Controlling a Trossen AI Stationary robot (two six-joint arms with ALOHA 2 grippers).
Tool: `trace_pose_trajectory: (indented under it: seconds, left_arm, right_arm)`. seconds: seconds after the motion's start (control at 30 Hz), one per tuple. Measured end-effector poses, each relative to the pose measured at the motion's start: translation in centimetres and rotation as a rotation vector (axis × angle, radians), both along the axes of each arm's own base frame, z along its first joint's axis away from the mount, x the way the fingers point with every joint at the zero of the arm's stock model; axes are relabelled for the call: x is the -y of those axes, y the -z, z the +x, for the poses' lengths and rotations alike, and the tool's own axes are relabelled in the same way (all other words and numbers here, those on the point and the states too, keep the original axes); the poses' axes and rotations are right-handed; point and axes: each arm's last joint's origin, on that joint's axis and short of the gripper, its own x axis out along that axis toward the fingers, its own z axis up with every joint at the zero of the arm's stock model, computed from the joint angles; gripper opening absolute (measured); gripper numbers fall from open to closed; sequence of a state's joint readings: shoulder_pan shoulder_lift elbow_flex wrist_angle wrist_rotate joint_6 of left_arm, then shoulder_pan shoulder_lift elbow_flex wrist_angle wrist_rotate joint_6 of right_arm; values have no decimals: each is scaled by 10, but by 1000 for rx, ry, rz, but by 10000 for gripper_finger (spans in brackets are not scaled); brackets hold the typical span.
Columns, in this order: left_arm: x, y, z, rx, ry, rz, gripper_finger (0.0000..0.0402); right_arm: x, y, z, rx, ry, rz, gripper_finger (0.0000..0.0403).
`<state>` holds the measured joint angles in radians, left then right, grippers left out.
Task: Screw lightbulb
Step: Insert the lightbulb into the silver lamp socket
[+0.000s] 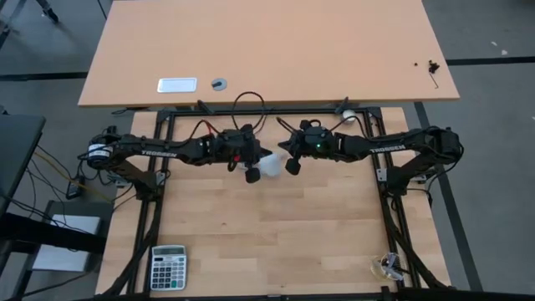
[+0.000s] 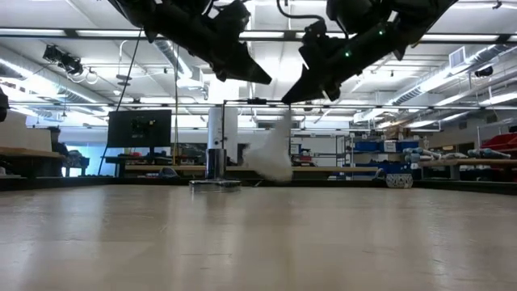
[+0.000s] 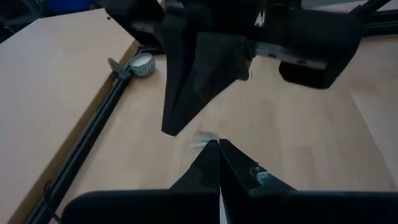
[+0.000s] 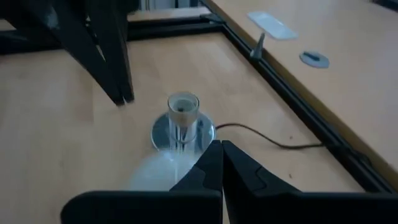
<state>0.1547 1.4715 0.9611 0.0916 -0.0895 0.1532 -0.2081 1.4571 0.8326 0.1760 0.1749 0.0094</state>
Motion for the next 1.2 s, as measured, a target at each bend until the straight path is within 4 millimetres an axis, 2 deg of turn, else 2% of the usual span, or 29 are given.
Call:
trace_pose_trajectory:
  seconds: [0.2,0.4,0.63,0.9,1.2]
  left_arm:
    - [1,7,-3,-74,1,-23,0]
    - [5,11,-5,-119,6,-50,0]
    - [10,38,-13,-160,-12,-115,0]
    - [16,59,-22,-158,-63,-119,0]
    - [10,59,-23,-146,-196,-69,0]
  right_arm:
    - [-2,5,-2,-46,-57,57,16]
    - [-10,14,-6,-141,-77,117,64]
    - [-20,13,-4,-155,-132,81,115]
    - [-5,13,-7,-177,-120,22,118]
    - [-5,13,-7,-167,-112,37,115]
